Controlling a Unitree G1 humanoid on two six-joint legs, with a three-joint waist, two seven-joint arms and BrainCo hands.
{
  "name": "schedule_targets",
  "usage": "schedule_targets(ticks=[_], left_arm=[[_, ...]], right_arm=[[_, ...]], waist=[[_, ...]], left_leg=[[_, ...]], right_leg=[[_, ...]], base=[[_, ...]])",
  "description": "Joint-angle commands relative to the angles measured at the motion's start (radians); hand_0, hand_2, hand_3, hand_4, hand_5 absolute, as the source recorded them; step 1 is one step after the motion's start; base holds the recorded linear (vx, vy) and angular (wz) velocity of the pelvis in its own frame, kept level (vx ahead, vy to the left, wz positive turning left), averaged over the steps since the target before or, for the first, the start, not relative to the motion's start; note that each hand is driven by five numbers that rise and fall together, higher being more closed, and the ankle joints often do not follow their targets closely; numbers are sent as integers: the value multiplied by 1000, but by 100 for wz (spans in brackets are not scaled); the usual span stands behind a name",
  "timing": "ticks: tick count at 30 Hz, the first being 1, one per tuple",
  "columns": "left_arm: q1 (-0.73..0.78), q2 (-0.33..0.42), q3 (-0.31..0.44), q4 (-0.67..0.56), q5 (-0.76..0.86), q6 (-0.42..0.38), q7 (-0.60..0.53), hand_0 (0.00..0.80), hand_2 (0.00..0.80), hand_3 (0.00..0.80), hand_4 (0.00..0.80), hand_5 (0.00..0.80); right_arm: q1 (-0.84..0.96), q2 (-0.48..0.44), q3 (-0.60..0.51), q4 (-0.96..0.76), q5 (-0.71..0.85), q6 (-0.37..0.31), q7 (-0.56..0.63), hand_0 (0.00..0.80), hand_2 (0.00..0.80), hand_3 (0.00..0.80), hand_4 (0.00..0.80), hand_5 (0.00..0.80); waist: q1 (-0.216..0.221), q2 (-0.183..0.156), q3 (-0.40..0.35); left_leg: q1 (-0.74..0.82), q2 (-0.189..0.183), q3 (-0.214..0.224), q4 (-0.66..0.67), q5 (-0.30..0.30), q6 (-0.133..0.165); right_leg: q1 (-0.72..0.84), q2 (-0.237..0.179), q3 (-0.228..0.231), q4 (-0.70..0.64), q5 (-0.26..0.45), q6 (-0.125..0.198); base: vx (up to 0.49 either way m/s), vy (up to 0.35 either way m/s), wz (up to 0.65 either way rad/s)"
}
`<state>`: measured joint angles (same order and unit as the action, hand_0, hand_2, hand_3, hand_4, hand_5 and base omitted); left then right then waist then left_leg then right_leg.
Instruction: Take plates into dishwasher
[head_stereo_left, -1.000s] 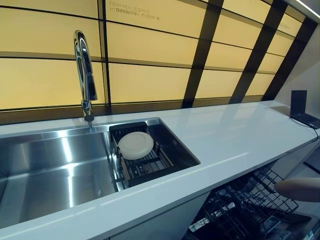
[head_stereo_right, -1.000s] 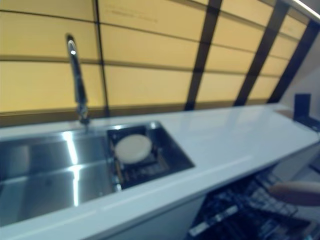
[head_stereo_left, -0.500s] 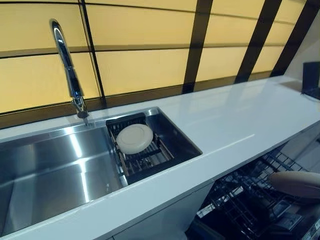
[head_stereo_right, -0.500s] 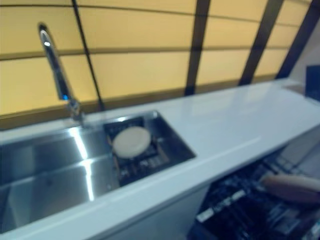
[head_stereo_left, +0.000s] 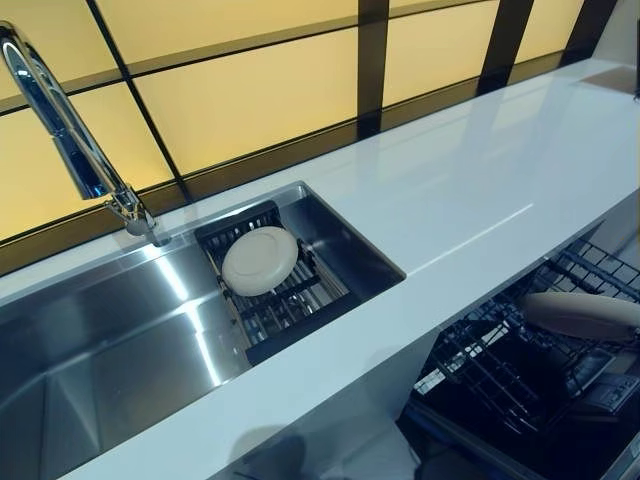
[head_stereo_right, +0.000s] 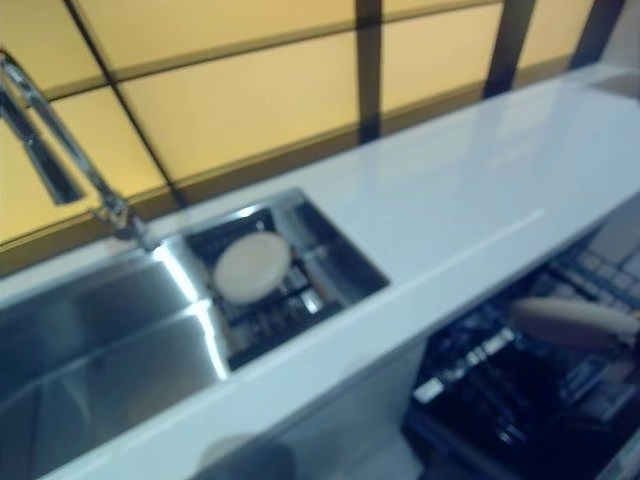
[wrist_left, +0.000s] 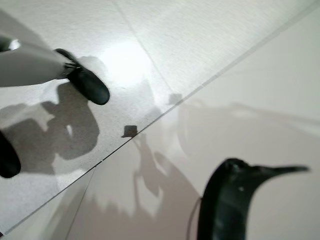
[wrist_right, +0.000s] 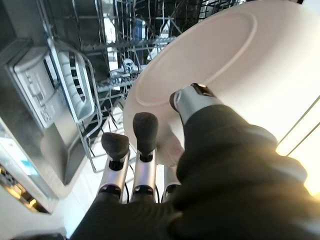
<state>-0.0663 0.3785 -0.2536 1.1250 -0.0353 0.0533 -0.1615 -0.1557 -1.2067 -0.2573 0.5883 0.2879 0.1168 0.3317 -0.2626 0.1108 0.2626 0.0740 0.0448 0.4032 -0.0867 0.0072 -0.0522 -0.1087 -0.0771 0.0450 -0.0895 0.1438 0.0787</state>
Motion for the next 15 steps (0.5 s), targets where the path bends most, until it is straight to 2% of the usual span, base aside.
schedule_targets(ticks=[1,6,15], left_arm=[[-38,20,16,32,-47,-24,2,0,0,0,0,0],[-40,12,12,35,-49,-28,-1,0,0,0,0,0],[-47,-1,10,37,-52,-36,-4,0,0,0,0,0]], right_arm=[[-95,-1,9,-30,36,-16,-14,800,800,800,800,800],[-84,20,2,-42,50,8,4,800,800,800,800,800],[-53,113,-3,-98,123,75,-8,800,800,800,800,800]], waist=[[-4,-41,-15],[-11,-27,-6],[-22,-34,-10]], left_leg=[[17,-7,-67,42,-92,18],[23,-8,-65,35,-89,10],[42,-2,-55,27,-92,10]], right_leg=[[-27,-44,-59,61,-56,77],[-26,-45,-65,61,-59,72],[-15,-39,-62,57,-60,70]], base=[[0,0,0],[-14,13,-2],[-1,2,-2]])
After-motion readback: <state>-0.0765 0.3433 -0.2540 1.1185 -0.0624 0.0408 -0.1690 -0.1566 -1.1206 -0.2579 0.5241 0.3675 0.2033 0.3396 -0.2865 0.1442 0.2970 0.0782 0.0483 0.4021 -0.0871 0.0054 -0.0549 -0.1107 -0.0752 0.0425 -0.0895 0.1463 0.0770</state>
